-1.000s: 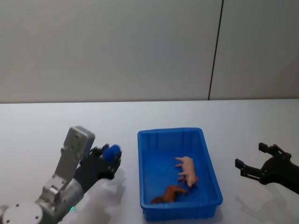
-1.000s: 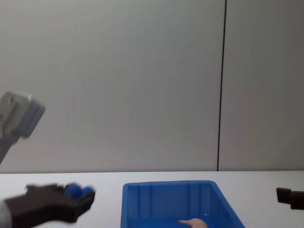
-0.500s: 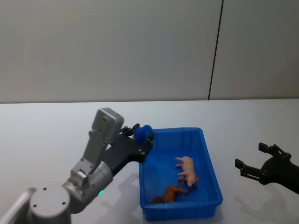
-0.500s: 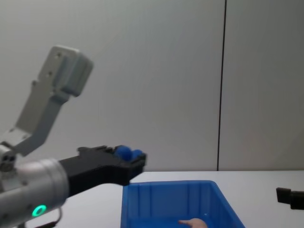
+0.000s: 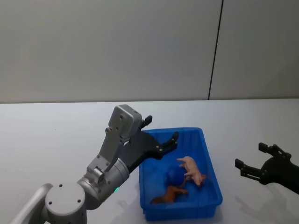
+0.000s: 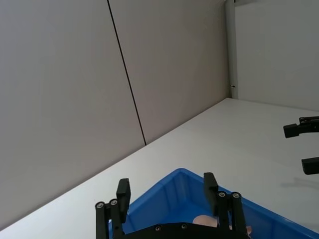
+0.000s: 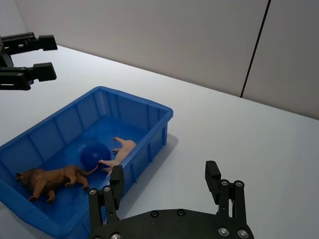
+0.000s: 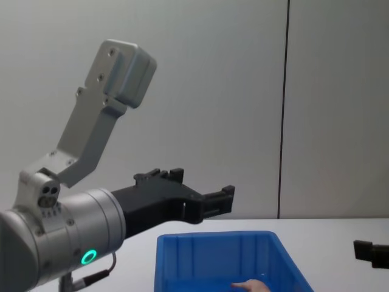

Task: Pick up the two dolls from the table and place them into the box.

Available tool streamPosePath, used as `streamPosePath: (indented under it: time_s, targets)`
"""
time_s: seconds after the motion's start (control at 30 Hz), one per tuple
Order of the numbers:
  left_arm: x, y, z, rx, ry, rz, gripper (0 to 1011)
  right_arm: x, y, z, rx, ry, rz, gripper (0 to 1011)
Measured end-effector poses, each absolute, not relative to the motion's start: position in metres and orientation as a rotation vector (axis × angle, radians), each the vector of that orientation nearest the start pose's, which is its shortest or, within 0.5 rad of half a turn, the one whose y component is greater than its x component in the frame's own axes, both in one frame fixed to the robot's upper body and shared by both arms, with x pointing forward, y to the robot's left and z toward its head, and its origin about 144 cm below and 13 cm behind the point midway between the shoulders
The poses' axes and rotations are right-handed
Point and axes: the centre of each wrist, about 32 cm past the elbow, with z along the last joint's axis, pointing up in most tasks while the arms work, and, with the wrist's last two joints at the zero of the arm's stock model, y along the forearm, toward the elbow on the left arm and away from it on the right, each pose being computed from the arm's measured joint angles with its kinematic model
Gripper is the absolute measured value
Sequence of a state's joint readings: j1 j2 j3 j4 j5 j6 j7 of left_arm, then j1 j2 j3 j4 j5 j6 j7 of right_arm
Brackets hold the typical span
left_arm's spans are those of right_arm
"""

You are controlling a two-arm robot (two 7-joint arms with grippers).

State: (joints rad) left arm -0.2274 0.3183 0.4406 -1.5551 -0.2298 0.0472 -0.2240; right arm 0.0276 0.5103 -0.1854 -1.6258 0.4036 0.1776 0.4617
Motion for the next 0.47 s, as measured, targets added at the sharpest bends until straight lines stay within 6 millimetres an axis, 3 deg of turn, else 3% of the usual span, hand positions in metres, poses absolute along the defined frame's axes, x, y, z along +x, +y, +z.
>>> streamPosePath:
  time_s: [0.13, 0.47]
  targets:
    - [0.4955, 0.1897, 1.1872, 0.071, -0.155, 0.943, 1001, 0.4611, -0.3123, 1.1732, -0.205, 0.095, -0.925, 1001]
    - [0.4955, 0.1938, 1.1939, 0.041, -0.197, 0.962, 1001, 0.4611, -0.3123, 1.1732, -0.205, 0.095, -0.925, 1001]
